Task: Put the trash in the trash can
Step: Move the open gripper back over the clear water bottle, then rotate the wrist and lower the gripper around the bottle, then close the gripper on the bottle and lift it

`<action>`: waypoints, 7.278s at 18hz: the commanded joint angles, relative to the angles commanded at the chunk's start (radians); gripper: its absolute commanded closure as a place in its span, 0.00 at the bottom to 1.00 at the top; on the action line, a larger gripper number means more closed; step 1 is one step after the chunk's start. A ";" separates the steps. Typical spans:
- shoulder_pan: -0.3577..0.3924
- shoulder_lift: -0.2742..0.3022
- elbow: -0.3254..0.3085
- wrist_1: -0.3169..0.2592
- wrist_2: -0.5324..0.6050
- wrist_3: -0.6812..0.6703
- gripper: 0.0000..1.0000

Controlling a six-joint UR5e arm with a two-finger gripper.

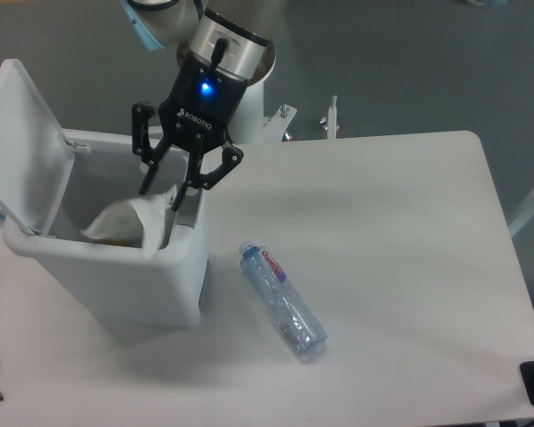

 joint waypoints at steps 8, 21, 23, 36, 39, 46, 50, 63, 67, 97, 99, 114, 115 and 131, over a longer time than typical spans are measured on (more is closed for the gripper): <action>0.002 -0.090 0.099 -0.002 0.002 -0.009 0.35; 0.098 -0.336 0.265 -0.018 0.152 -0.086 0.17; 0.100 -0.363 0.271 -0.046 0.202 -0.089 0.16; 0.063 -0.600 0.434 -0.348 0.506 -0.245 0.16; 0.060 -0.635 0.474 -0.356 0.517 -0.291 0.16; 0.006 -0.742 0.566 -0.362 0.615 -0.429 0.16; -0.029 -0.765 0.555 -0.360 0.682 -0.472 0.16; -0.069 -0.811 0.552 -0.350 0.815 -0.540 0.18; -0.069 -0.811 0.552 -0.348 0.815 -0.543 0.23; -0.061 -0.752 0.546 -0.344 0.793 -0.551 0.47; -0.049 -0.732 0.545 -0.301 0.753 -0.542 0.47; 0.098 -0.496 0.546 -0.121 0.267 -0.413 0.47; 0.107 -0.480 0.545 -0.100 0.232 -0.413 0.47; 0.160 -0.348 0.560 -0.015 -0.087 -0.417 0.46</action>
